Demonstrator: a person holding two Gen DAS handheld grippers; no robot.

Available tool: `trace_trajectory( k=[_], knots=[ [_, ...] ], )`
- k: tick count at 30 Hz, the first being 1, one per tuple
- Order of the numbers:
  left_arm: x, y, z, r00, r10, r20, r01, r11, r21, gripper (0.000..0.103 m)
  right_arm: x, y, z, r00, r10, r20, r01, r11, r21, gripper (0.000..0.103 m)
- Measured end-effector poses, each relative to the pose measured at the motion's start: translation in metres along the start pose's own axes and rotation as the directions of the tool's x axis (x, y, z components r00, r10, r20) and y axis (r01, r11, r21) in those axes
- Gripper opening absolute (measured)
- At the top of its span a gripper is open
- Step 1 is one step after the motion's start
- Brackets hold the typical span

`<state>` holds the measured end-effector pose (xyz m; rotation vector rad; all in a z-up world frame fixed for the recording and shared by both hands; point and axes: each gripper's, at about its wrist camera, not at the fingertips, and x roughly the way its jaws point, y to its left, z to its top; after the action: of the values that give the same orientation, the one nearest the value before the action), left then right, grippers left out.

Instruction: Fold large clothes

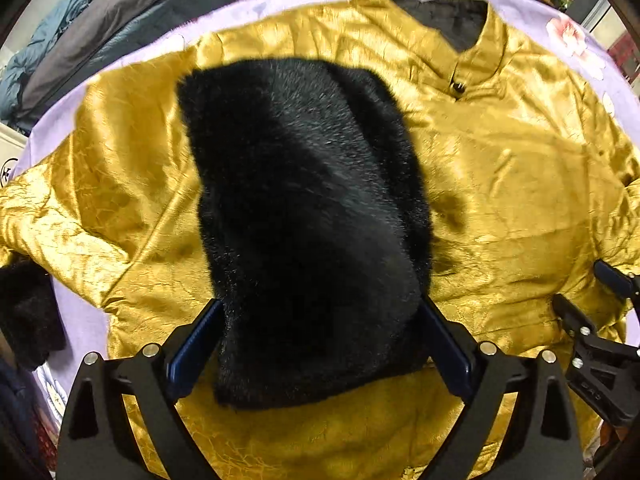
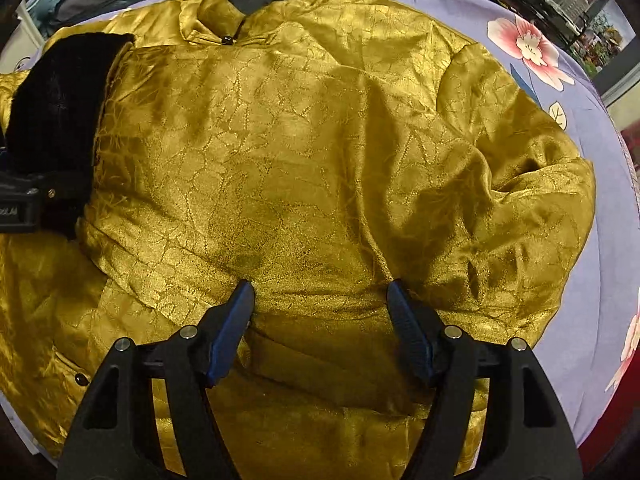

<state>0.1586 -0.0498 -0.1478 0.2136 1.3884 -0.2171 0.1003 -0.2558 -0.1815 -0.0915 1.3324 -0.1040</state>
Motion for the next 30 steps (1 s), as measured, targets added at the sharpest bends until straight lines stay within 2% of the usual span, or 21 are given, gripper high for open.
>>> trace_trajectory(
  k=[4, 9, 13, 15, 16, 18, 19, 22, 24, 26, 27, 28, 30],
  knots=[
    [-0.03, 0.014, -0.011, 0.996, -0.037, 0.084, 0.042, 0.998, -0.054, 0.092, -0.006, 0.008, 0.014, 1.0, -0.008, -0.007, 0.008, 1.0, 0.015, 0.07],
    [-0.057, 0.053, -0.042, 0.985, -0.082, 0.154, 0.108, 0.98, -0.169, 0.092, -0.039, 0.005, 0.008, 0.995, 0.072, 0.064, -0.077, 0.994, 0.081, 0.07],
    [-0.062, 0.116, -0.071, 0.987, -0.069, 0.148, 0.116, 0.934, -0.338, 0.092, -0.054, 0.006, -0.003, 0.987, 0.143, 0.073, -0.151, 0.981, 0.121, 0.07],
    [-0.061, 0.148, -0.091, 0.989, -0.039, 0.146, 0.098, 0.902, -0.421, 0.092, -0.061, 0.011, -0.016, 0.984, 0.164, 0.073, -0.173, 0.976, 0.132, 0.07],
    [-0.06, 0.168, -0.103, 0.989, -0.022, 0.143, 0.088, 0.877, -0.472, 0.092, -0.063, 0.012, -0.022, 0.982, 0.173, 0.071, -0.181, 0.974, 0.137, 0.07],
    [-0.057, 0.209, -0.128, 0.991, -0.012, 0.133, 0.088, 0.81, -0.58, 0.09, -0.064, 0.014, -0.032, 0.98, 0.191, 0.054, -0.197, 0.97, 0.143, 0.07],
    [-0.056, 0.225, -0.136, 0.991, -0.019, 0.132, 0.098, 0.775, -0.625, 0.09, -0.064, 0.016, -0.038, 0.98, 0.193, 0.045, -0.198, 0.97, 0.144, 0.07],
    [-0.056, 0.275, -0.162, 0.985, -0.044, 0.169, 0.159, 0.627, -0.762, 0.089, -0.065, 0.022, -0.049, 0.981, 0.193, 0.025, -0.194, 0.972, 0.133, 0.07],
    [-0.06, 0.297, -0.168, 0.977, -0.041, 0.209, 0.196, 0.559, -0.806, 0.089, -0.065, 0.025, -0.048, 0.982, 0.186, 0.018, -0.187, 0.974, 0.126, 0.07],
    [-0.064, 0.312, -0.166, 0.974, -0.01, 0.226, 0.197, 0.528, -0.826, 0.089, -0.066, 0.027, -0.045, 0.982, 0.187, 0.021, -0.188, 0.974, 0.124, 0.07],
    [-0.065, 0.317, -0.163, 0.974, 0.004, 0.228, 0.192, 0.522, -0.831, 0.089, -0.067, 0.028, -0.043, 0.982, 0.186, 0.022, -0.187, 0.975, 0.121, 0.07],
    [-0.065, 0.323, -0.157, 0.974, 0.027, 0.224, 0.178, 0.521, -0.835, 0.089, -0.067, 0.029, -0.042, 0.983, 0.184, 0.023, -0.186, 0.976, 0.117, 0.07],
    [-0.059, 0.325, -0.141, 0.977, 0.027, 0.212, 0.164, 0.54, -0.826, 0.089, -0.069, 0.034, -0.04, 0.983, 0.184, 0.023, -0.185, 0.977, 0.109, 0.07]
  ],
)
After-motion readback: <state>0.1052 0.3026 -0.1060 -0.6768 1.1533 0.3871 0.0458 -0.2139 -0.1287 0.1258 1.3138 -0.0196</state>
